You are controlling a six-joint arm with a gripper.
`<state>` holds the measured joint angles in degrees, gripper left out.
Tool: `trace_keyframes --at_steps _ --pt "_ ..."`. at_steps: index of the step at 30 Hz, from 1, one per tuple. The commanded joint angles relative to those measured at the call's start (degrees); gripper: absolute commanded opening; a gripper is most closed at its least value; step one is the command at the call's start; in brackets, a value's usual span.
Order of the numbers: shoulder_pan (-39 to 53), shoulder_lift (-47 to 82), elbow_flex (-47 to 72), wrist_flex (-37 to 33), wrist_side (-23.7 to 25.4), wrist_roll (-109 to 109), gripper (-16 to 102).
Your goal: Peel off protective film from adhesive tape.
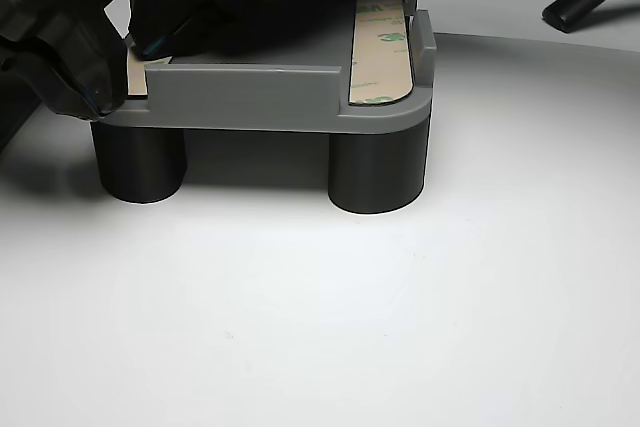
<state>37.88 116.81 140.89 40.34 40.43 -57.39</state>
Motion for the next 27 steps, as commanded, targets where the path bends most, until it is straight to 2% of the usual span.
trace_keyframes --at_steps 1,27 --pt "-0.70 0.79 -1.93 -0.44 0.18 0.00 -11" --pt "-0.70 0.62 -1.58 -0.62 0.44 0.09 -11"
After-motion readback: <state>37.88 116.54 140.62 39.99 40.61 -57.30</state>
